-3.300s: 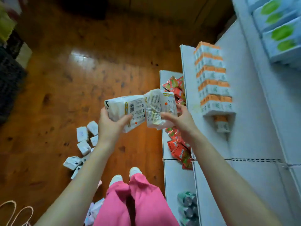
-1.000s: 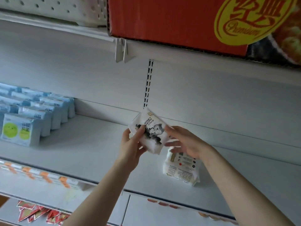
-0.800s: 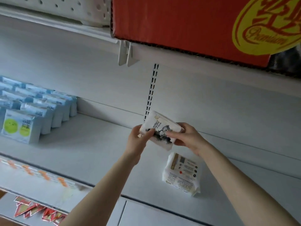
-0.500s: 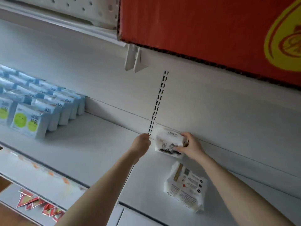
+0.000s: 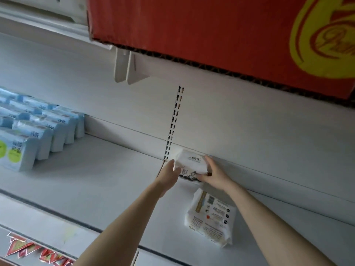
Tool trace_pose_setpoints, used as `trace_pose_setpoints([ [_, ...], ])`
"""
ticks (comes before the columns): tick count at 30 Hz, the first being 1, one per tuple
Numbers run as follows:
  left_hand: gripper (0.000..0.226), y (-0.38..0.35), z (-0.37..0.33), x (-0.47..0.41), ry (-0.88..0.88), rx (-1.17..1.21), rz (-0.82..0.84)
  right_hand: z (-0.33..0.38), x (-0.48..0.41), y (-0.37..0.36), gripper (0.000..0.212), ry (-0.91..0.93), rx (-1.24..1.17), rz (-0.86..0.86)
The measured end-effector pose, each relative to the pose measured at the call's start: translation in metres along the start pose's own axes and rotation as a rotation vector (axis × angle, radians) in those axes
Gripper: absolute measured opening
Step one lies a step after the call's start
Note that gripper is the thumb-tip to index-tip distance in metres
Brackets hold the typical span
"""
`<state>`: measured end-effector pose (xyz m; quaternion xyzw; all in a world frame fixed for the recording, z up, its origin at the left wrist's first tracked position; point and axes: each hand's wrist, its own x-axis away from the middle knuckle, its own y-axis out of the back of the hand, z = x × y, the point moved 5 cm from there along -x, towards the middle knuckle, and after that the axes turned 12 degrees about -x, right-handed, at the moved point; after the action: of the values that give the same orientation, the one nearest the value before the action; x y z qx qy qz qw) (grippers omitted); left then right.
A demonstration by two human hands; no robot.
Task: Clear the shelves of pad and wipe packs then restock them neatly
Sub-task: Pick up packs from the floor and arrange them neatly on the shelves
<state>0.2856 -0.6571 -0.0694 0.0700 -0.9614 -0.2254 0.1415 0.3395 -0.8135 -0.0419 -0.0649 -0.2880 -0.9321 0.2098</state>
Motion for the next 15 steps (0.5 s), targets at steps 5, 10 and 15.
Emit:
trace_pose_setpoints([
  [5, 0.039, -0.008, 0.005, 0.041, 0.028, -0.212, -0.024, -0.020, 0.050, 0.034, 0.060, -0.090, 0.005, -0.202],
  [10, 0.036, -0.042, 0.004, 0.080, -0.016, -0.138, 0.246, -0.067, 0.109, 0.022, 0.042, -0.284, -0.096, -0.258],
  [15, 0.026, -0.046, -0.005, 0.103, -0.029, 0.145, 0.303, -0.074, 0.134, 0.006, 0.033, -0.313, -0.551, -0.287],
])
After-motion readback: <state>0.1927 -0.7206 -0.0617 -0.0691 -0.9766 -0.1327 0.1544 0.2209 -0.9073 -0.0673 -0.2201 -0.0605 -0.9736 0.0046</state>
